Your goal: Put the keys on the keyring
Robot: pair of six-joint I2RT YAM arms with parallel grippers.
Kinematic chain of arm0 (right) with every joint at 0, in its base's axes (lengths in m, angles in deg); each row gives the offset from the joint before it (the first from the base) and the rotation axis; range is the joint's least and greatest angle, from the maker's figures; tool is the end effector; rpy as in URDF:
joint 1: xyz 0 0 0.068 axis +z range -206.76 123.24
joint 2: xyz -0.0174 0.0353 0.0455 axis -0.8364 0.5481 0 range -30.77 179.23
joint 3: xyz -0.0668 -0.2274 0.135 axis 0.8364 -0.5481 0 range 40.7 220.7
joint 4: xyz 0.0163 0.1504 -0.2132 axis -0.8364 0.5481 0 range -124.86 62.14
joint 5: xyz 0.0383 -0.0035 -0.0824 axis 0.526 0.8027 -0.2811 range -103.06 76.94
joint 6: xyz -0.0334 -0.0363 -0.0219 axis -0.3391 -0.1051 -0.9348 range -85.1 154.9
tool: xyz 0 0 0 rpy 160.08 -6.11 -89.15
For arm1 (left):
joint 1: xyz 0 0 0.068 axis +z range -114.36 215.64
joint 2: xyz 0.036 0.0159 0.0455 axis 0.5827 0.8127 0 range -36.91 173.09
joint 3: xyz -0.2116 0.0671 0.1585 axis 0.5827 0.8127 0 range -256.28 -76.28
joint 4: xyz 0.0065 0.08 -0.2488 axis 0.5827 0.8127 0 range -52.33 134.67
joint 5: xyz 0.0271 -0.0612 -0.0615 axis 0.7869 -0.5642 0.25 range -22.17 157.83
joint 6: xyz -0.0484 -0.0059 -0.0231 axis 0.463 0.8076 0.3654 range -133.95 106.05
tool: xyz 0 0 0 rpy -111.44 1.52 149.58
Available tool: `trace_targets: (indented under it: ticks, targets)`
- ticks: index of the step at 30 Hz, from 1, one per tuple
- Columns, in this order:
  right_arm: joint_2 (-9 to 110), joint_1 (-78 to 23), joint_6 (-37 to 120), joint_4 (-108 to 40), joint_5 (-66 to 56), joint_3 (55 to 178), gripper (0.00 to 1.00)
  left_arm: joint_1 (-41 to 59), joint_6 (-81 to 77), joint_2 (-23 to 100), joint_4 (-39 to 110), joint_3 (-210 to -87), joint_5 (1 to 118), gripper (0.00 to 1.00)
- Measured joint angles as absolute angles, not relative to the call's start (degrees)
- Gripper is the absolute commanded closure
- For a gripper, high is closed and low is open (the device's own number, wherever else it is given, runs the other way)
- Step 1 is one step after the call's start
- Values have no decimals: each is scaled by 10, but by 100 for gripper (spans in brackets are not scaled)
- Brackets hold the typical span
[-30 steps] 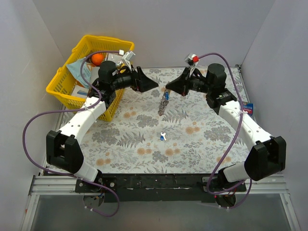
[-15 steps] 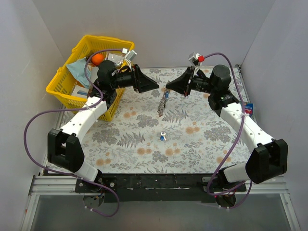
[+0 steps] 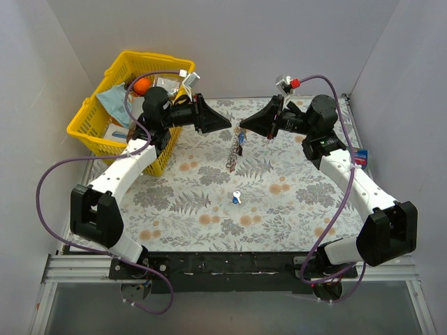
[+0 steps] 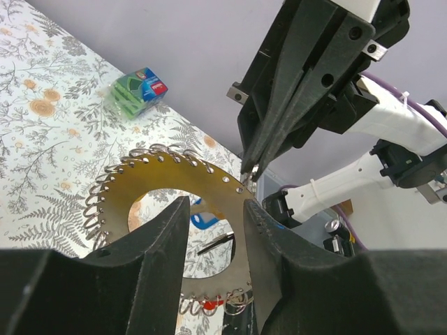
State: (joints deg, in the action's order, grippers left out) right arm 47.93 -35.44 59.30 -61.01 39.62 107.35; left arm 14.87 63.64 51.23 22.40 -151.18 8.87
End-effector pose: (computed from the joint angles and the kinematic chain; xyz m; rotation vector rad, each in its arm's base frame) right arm 0.2813 0.1402 0.4031 -0.7945 1.3289 1.2477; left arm 0.3219 -0.1547 0.3828 0.0684 2.0108 -2.0026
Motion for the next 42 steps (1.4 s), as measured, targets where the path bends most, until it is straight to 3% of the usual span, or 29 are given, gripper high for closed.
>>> trace_targets:
  ticks: [7, 15, 26, 30, 35, 42]
  targets:
    - [479, -354, 606, -621, 403, 1074, 99, 140, 623, 533, 242, -1531, 89, 69]
    - [479, -355, 610, -625, 409, 1074, 99, 126, 593, 537, 273, -1556, 87, 65]
    - [479, -356, 611, -625, 411, 1074, 99, 124, 576, 537, 285, -1559, 84, 67]
    - [479, -357, 611, -625, 411, 1074, 99, 124, 570, 537, 287, -1559, 86, 65]
    - [479, -357, 611, -625, 411, 1074, 99, 122, 559, 534, 298, -1559, 104, 55]
    - [479, -357, 611, -624, 411, 1074, 99, 123, 544, 529, 304, -1559, 114, 57]
